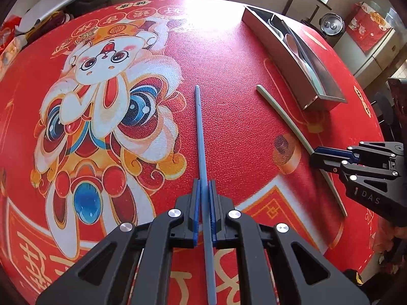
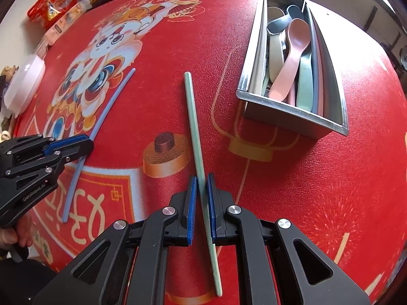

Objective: Organize utensils
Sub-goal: 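Lift the green and blue chopsticks and carry them toward the caddy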

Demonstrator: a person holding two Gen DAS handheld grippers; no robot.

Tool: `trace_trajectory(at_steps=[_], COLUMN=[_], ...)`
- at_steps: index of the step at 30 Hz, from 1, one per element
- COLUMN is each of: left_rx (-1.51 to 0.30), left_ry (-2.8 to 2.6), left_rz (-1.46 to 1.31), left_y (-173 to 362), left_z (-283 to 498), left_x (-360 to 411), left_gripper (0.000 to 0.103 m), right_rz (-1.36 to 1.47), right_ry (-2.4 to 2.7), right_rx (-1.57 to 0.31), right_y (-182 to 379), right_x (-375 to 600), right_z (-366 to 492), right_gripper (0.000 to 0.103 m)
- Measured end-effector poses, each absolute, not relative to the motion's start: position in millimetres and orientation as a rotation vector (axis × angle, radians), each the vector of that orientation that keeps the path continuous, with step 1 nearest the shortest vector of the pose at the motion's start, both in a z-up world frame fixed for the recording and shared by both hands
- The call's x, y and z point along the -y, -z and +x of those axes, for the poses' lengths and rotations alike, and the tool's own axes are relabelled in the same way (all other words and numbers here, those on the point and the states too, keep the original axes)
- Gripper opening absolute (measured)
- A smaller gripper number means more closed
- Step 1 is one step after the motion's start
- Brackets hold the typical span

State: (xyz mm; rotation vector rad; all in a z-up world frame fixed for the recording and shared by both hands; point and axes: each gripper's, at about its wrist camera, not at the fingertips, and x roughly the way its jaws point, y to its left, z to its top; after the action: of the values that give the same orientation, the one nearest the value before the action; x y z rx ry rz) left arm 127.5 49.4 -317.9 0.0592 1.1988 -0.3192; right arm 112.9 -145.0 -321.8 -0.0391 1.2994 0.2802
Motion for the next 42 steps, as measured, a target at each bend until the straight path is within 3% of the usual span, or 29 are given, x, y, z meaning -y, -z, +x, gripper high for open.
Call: trace_trajectory(at_steps=[11, 27, 42], left_rx=[-1.208, -1.198, -1.122], left_ry=[0.343, 0.338, 0.441], left_rz=[0.063, -0.180, -0.243], left_y=[318, 284, 240], left_z=[130, 130, 182], left_x=[-48, -90, -34], left_gripper=[0.006, 0.005, 0.005], right_rz=[-0.117, 0.136, 0.328], right_ry=[-0.271, -0.361, -0.238], right_rx=[-1.275, -1.263, -1.071], right_y=[321, 298, 231], right_x=[137, 154, 226], right_z=[110, 106, 152], right_gripper=[0.009, 0.006, 0.006])
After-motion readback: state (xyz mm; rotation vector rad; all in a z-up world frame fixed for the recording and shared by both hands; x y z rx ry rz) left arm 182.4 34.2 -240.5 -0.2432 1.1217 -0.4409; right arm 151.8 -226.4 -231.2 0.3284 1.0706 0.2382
